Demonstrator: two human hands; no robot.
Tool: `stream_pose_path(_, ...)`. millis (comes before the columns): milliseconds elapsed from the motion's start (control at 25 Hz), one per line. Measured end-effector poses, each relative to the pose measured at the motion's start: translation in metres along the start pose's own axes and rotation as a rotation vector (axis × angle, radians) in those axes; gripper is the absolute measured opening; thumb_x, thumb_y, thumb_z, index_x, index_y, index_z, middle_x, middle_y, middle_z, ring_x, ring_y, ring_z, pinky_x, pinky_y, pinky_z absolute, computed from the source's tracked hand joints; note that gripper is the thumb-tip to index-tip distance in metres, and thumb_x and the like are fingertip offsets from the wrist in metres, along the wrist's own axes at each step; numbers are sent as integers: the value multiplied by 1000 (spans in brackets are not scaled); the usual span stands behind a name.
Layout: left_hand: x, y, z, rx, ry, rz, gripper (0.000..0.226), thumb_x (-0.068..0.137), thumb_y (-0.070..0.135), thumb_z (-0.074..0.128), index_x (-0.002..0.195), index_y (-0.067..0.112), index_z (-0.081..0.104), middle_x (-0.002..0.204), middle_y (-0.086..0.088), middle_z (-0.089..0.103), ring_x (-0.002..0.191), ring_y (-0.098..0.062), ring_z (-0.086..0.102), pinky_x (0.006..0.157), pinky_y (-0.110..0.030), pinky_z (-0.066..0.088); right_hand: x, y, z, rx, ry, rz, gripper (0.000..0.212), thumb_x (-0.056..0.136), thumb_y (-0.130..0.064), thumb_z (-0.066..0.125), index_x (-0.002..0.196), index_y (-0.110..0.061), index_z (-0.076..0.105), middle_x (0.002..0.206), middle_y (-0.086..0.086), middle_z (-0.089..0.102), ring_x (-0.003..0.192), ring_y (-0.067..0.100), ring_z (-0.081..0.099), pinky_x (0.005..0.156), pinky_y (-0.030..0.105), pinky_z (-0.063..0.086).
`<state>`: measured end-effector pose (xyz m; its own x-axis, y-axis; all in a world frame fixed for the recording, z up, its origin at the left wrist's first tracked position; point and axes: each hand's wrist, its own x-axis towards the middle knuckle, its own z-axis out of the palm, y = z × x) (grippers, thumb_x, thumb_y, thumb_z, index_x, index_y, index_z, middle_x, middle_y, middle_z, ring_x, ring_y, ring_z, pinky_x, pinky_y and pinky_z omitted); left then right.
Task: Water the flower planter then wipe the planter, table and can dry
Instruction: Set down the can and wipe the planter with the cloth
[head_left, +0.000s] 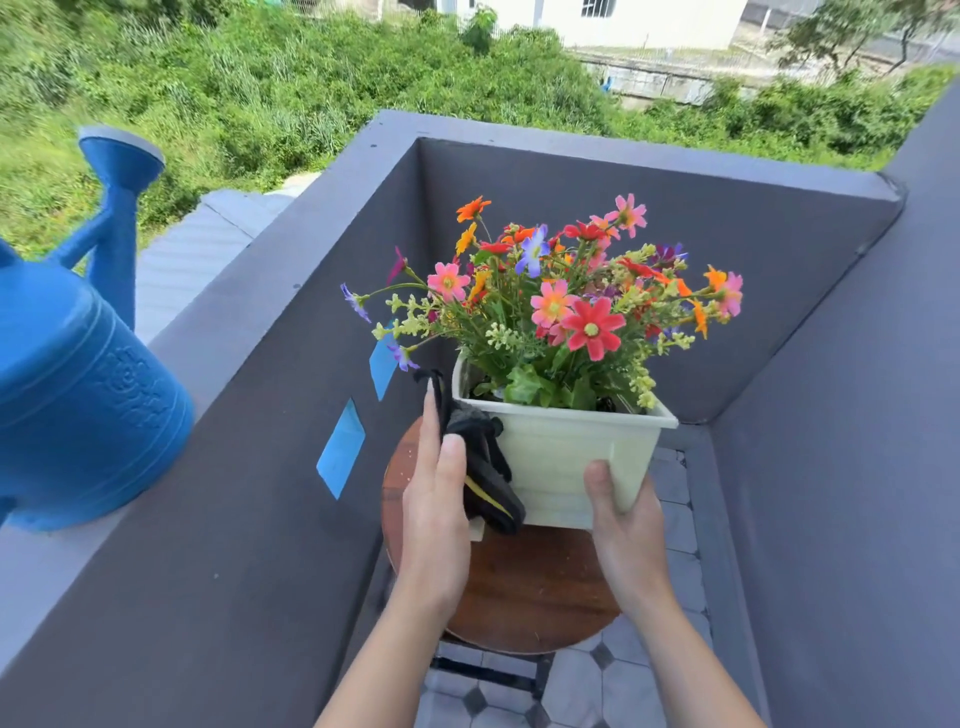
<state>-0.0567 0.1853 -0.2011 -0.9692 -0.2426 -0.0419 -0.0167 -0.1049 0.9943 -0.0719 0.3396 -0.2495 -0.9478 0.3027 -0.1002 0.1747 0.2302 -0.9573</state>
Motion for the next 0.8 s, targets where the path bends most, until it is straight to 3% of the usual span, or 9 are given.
stream_pose_path(80,8,1,3,26,101,-152,62,63,90,34,111,57,57,114,5,65,110,-18,59,102,-46,42,1,-4,-1,5,-10,2,85,64,-87,47,125,-28,54,132,-1,57,130,21,45,108,51,37)
stream_pose_path(160,17,0,1,-22,116,-246,66,57,92,39,100,48,65,111,10,67,112,-13,58,106,-45,39,2,-5,-2,-1,-45,19,84,64,-87,46,127,-31,52,134,-1,56,132,20,44,109,51,36)
stream_pose_path(280,15,8,3,35,44,-149,76,64,83,49,127,41,49,127,-1,60,122,-20,52,108,-49,36,3,-8,-9,-52,-129,64,83,64,-89,45,130,-39,45,140,1,51,130,18,41,106,45,35)
stream_pose_path(360,12,9,6,33,67,-97,69,71,73,51,131,39,46,127,3,60,122,-15,52,107,-46,38,-3,-18,-13,-64,-163,84,92,61,-89,45,138,-41,33,146,-6,43,136,15,36,110,47,33)
stream_pose_path(520,9,9,9,13,76,-94,67,66,79,53,121,41,51,103,5,67,110,-27,59,96,-60,44,-29,-51,-1,21,43,81,100,64,-74,54,147,-37,13,154,-12,22,141,8,18,116,39,20)
stream_pose_path(640,2,10,9,69,69,-58,73,68,78,49,124,31,50,92,11,68,100,-20,63,94,-50,49,-33,-73,17,121,165,194,107,69,-70,58,149,-29,0,159,-5,6,145,15,12,117,43,16)
stream_pose_path(720,-2,6,7,86,71,-30,70,76,68,44,129,24,49,83,20,68,85,-8,64,88,-38,52,-27,-83,24,126,223,287,106,71,-63,66,147,-31,-2,157,3,11,141,27,22,108,45,26)
stream_pose_path(800,-4,4,6,83,63,-30,64,78,65,39,128,26,50,80,20,68,85,-9,65,89,-45,51,-19,-91,26,102,245,352,98,71,-54,69,142,-29,6,144,8,21,134,34,26,90,40,29)
